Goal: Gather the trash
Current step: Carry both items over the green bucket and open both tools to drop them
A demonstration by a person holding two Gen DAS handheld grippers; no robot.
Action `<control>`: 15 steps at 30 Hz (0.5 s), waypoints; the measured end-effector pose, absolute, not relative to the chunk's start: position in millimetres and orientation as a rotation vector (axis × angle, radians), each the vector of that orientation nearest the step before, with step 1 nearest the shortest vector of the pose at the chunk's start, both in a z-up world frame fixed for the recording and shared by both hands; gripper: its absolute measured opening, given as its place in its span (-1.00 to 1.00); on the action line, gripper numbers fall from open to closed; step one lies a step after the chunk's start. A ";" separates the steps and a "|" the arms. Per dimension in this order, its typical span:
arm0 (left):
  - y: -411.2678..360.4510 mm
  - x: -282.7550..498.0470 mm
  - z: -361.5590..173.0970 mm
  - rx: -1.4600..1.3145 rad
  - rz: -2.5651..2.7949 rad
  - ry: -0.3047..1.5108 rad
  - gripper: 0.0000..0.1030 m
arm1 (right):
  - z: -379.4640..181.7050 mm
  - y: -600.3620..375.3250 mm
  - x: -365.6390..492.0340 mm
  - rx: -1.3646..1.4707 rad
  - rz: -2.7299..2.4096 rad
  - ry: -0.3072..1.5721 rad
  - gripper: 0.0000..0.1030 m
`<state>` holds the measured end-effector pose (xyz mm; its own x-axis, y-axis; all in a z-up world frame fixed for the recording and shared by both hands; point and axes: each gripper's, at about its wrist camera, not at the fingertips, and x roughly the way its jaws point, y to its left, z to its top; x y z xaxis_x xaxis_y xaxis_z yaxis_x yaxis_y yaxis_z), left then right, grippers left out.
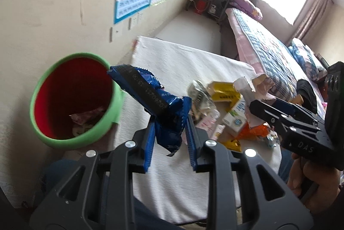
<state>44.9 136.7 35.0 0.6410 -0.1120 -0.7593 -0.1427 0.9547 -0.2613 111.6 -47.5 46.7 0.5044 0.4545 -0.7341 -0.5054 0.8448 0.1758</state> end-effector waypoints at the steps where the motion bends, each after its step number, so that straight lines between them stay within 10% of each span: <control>1: 142.9 43.5 35.9 -0.316 0.027 0.875 -0.50 | 48.0 -37.3 112.4 -0.069 0.596 0.863 0.40; 15: 240.3 10.9 43.8 -0.388 0.166 0.826 -0.50 | 62.6 72.9 113.0 -0.119 0.768 0.824 0.40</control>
